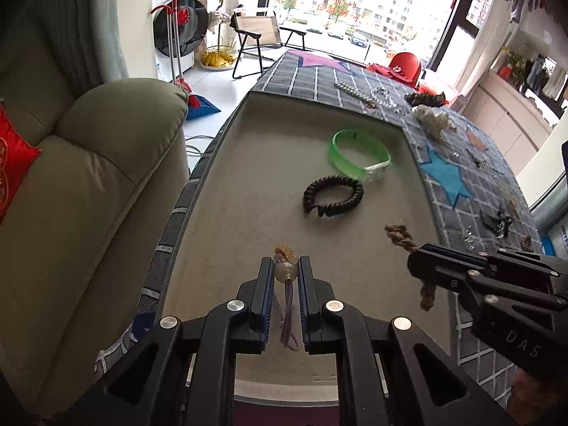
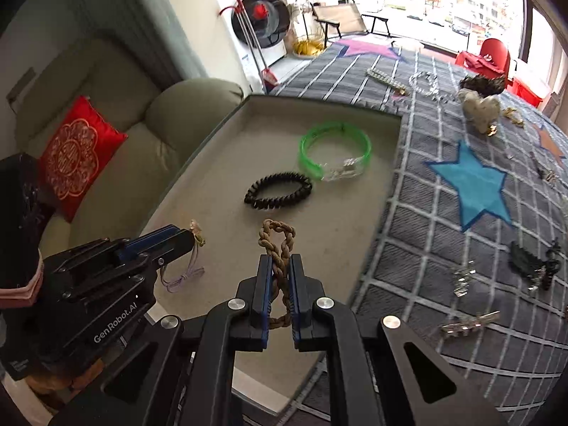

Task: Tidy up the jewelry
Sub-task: 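Carry both items into the tray and open both tools to drop them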

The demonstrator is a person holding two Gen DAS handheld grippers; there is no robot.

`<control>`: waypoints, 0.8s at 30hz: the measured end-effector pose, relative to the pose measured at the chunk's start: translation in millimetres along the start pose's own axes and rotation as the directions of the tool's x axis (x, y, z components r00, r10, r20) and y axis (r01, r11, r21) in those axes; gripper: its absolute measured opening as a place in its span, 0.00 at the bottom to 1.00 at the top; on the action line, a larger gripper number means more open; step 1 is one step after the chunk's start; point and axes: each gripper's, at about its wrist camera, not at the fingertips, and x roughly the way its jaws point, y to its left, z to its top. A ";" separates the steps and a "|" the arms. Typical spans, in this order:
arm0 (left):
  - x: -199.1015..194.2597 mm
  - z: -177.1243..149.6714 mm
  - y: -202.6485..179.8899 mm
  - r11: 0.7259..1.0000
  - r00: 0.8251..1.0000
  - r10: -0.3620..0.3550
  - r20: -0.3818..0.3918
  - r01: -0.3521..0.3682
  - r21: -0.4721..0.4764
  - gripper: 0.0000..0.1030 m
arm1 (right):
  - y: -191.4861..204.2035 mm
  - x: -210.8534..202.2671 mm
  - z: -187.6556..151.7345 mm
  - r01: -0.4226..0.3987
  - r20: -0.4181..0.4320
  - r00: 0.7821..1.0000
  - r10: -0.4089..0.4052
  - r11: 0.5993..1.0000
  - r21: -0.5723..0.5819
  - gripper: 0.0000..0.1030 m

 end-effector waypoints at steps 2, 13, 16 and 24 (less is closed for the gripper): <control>4.6 -2.0 -0.1 1.000 1.000 0.013 -0.012 -0.013 0.008 0.14 | -0.8 11.8 -1.7 -0.002 -0.027 1.000 0.003 1.000 0.010 0.09; 17.3 -8.6 -3.9 0.997 0.996 0.067 -0.050 -0.065 0.047 0.15 | -7.3 37.7 -4.3 -0.007 -0.090 0.996 0.009 1.000 0.027 0.11; 18.1 -9.3 -3.4 0.996 0.995 0.083 -0.056 -0.081 0.045 0.15 | -8.9 37.3 -1.7 -0.023 -0.095 0.995 0.026 0.999 0.034 0.19; 15.4 -7.8 -9.5 0.992 0.993 0.111 -0.044 -0.108 0.065 0.15 | -16.1 2.6 -0.6 -0.036 -0.014 0.999 0.037 0.997 0.067 0.39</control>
